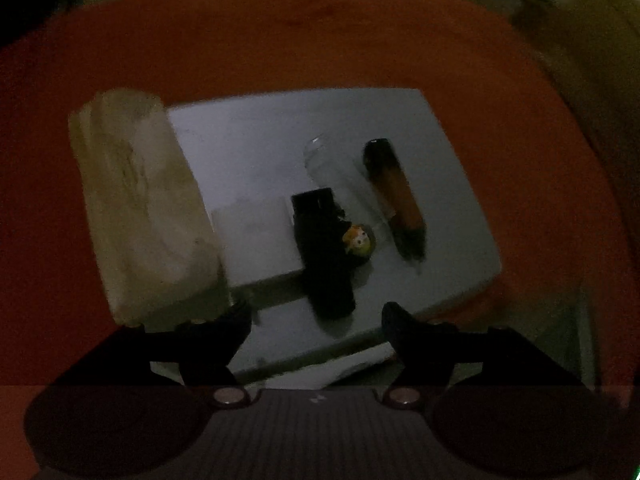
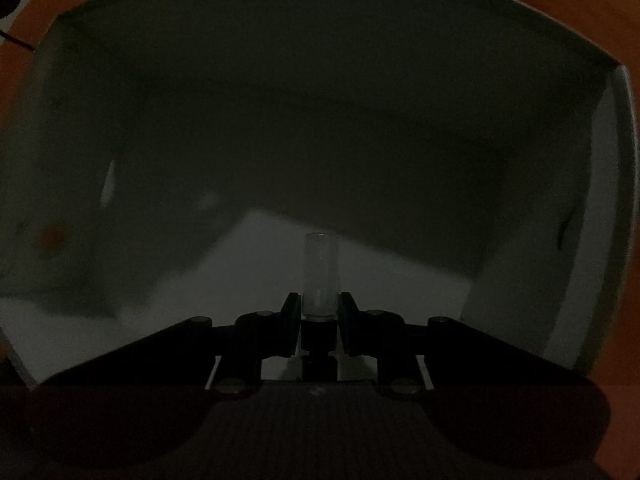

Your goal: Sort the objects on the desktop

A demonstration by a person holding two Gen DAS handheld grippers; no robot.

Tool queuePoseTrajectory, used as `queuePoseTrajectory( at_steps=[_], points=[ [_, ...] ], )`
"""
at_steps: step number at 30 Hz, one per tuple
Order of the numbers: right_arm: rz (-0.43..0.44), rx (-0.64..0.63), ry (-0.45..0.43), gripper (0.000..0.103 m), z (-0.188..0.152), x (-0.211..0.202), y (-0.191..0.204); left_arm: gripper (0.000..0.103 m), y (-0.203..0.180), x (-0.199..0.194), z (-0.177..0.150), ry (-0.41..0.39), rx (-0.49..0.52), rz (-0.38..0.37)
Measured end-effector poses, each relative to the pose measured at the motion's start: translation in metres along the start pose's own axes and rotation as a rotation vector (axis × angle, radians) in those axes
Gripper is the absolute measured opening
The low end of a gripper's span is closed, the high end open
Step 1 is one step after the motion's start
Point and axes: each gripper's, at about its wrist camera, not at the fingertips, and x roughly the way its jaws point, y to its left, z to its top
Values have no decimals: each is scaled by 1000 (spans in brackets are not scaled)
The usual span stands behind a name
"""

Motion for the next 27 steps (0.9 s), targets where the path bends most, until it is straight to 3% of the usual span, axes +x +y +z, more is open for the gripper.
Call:
queuePoseTrajectory(
  at_steps=[4, 10, 12, 16, 21, 27],
  points=[
    [-23, -10, 8, 22, -1, 5, 1, 66, -6, 21, 3, 9, -69, 66],
    [-37, -42, 17, 22, -3, 2, 3, 64, -10, 37, 4, -20, -144, 67],
    [-31, -43, 25, 22, -3, 3, 3, 46, -13, 40, 4, -26, -143, 55],
    [-29, -49, 32, 23, -5, 2, 3, 27, -21, 46, 1, -45, -106, 71],
    [-20, -27, 30, 24, -6, -4, -5, 25, -20, 36, -8, -107, -62, 73],
    [-10, -3, 6, 31, -9, -18, -10, 23, -22, -2, -7, -164, -16, 11]
  ],
)
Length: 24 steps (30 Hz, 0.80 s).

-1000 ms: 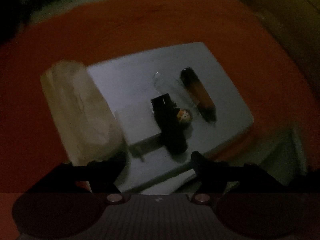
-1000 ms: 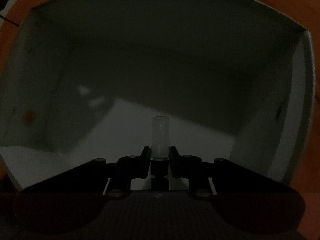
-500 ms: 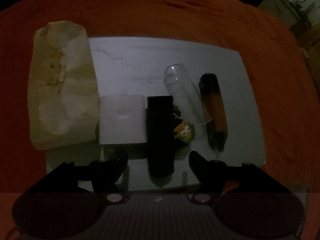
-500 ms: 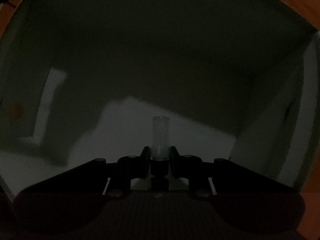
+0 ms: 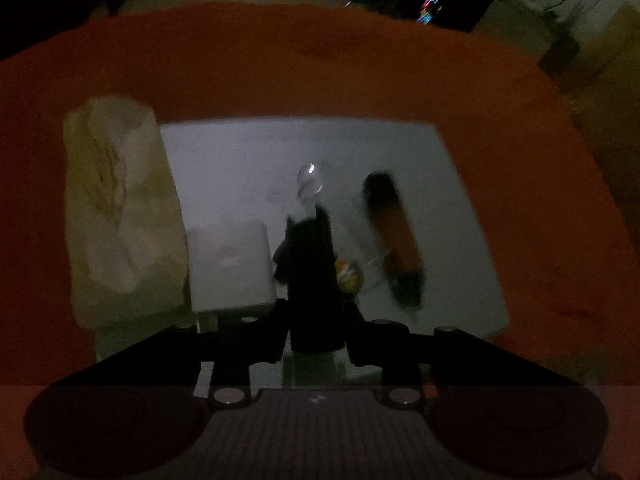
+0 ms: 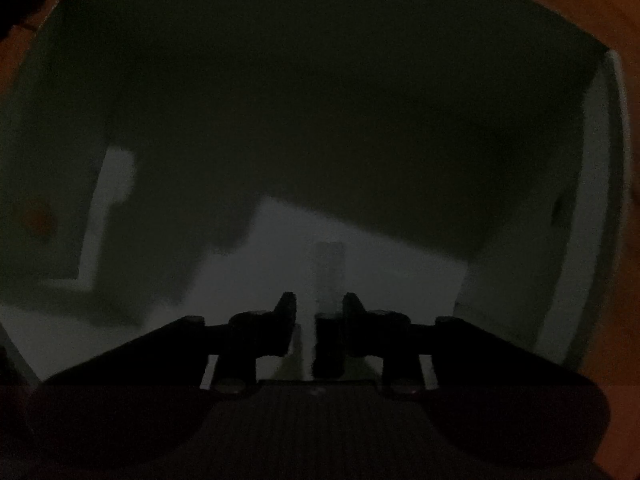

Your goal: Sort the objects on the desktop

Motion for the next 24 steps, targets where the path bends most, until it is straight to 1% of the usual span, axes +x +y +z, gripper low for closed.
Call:
queuePoseTrajectory(
  at_steps=[4, 8, 12, 14, 16, 19, 21, 24],
  points=[
    [-5, 22, -35, 31, -3, -9, -4, 22, 8, -27, 2, -18, -36, -39],
    [-7, 42, -64, 31, -9, -23, -10, 21, 14, -59, 1, -32, -77, -97],
    [-6, 47, -84, 31, -17, -31, -13, 21, 15, -96, -10, -57, -90, -153],
    [-8, 45, -90, 31, -21, -28, -8, 21, 10, -112, -20, -66, -82, -179],
    [-8, 46, -96, 31, -22, -16, 7, 21, 3, -134, -37, -69, -61, -198],
    [0, 36, -102, 31, -29, -18, 8, 21, -11, -155, -66, -53, -20, -226],
    [4, 32, -102, 31, -29, -10, 17, 21, -24, -158, -89, -46, 40, -213],
    [7, 34, -93, 31, -33, -7, 14, 21, -40, -140, -115, -14, 102, -167]
  ],
)
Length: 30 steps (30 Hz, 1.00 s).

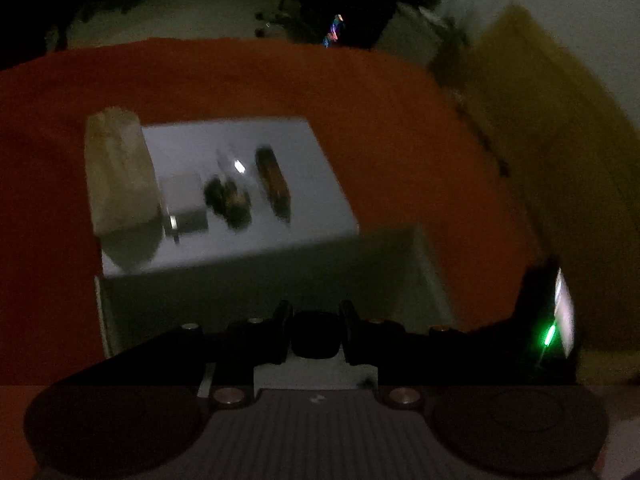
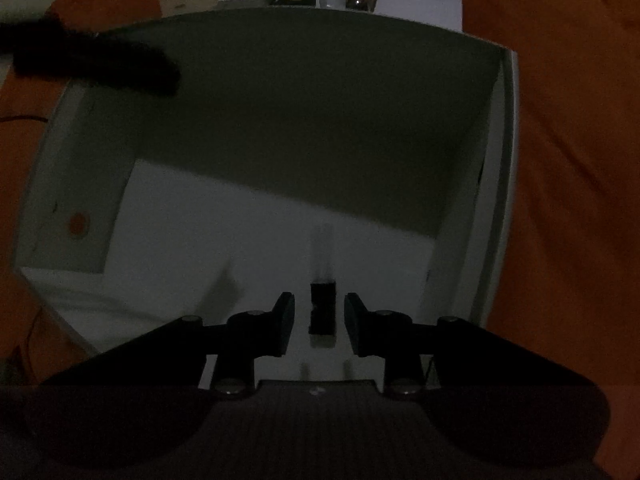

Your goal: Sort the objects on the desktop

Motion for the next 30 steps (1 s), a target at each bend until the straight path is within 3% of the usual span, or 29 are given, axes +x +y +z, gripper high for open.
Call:
queuePoseTrajectory(
  at_steps=[6, 9, 11, 15, 17, 21, 24, 30],
  points=[
    [0, 34, 6, 31, 8, 9, 5, 21, -6, 53, -34, 9, 38, 137],
    [-9, 31, 6, 31, 12, 17, 8, 21, -6, 66, -50, -45, 16, 214],
    [-8, 25, 10, 31, 12, 19, 9, 21, -10, 72, -60, -53, 31, 221],
    [2, 9, 20, 31, 8, 17, 11, 21, -12, 85, -80, 25, 25, 221],
    [2, 8, 30, 31, 5, 18, 10, 21, -12, 85, -87, 15, 28, 233],
    [0, 5, 44, 31, 0, 19, 11, 21, -9, 87, -90, 58, -18, 235],
    [5, 3, 53, 31, -2, 19, 12, 32, -9, 89, -95, 82, -7, 253],
    [8, -3, 64, 31, -3, 17, 14, 32, -11, 82, -106, 106, 3, 247]
  ],
)
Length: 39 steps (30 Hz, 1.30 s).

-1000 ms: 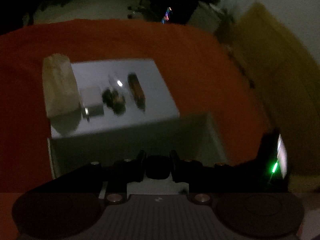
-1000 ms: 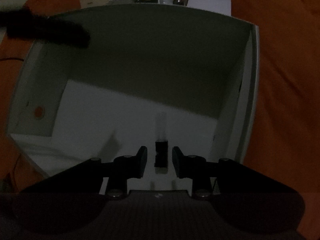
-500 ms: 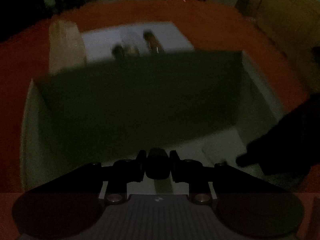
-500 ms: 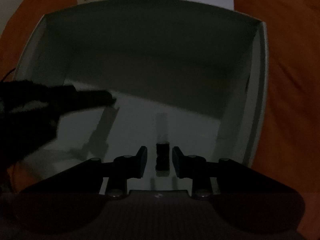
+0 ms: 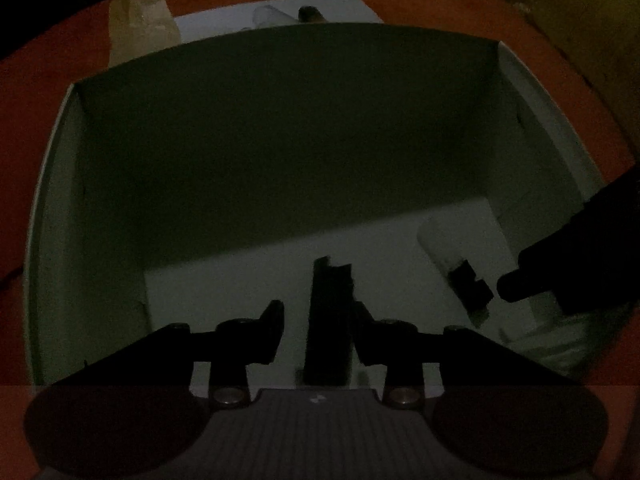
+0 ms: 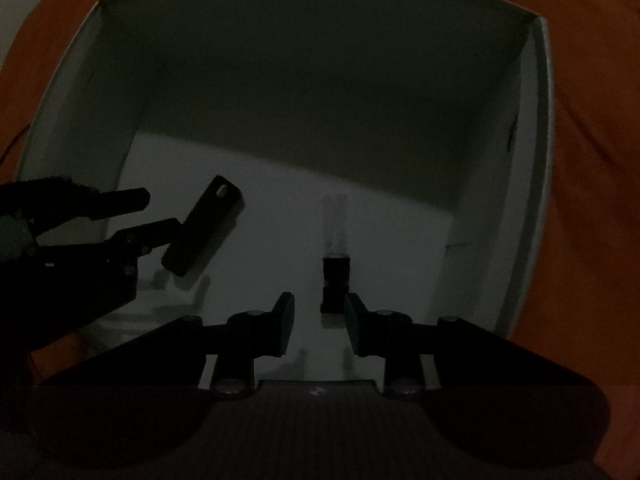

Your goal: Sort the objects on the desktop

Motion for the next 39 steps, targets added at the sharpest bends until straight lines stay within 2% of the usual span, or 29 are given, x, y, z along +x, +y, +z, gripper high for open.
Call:
queuePoseTrajectory(
  at_steps=[7, 10, 12, 15, 17, 19, 20, 21, 22, 23, 26, 28, 31, 34, 39],
  points=[
    [3, 0, 0, 31, 0, -4, 1, 35, 1, -5, 1, 3, -1, 6],
    [7, 6, -1, 31, 0, -6, 0, 51, 4, -9, 5, 0, -21, 19],
    [14, 11, -8, 31, 1, -10, -1, 66, 6, -16, 11, -2, -25, 36],
    [37, 34, -29, 32, 6, -20, -3, 75, 13, -29, 23, -20, -46, 49],
    [67, 60, -61, 32, 15, -35, -7, 75, 20, -39, 38, -31, -69, 44],
    [94, 76, -111, 33, 28, -56, -11, 78, 30, -50, 63, -32, -100, 19],
    [103, 78, -141, 34, 35, -67, -13, 86, 33, -51, 76, -38, -120, -6],
    [108, 82, -183, 35, 45, -80, -16, 98, 41, -56, 94, -49, -135, -69],
    [111, 86, -222, 37, 54, -93, -19, 99, 49, -61, 110, -71, -143, -114],
    [111, 91, -253, 37, 63, -102, -23, 100, 55, -65, 123, -89, -143, -127],
    [103, 124, -338, 38, 93, -126, -39, 101, 73, -65, 169, -117, -107, -96],
    [90, 154, -365, 38, 115, -132, -51, 101, 84, -52, 191, -91, -119, -84],
    [76, 186, -356, 38, 144, -123, -65, 101, 102, -17, 217, 9, -198, -100],
    [59, 208, -322, 38, 171, -101, -75, 99, 115, 17, 227, 80, -310, -121],
    [26, 223, -272, 38, 207, -60, -87, 92, 123, 62, 226, 104, -473, -168]
  ],
)
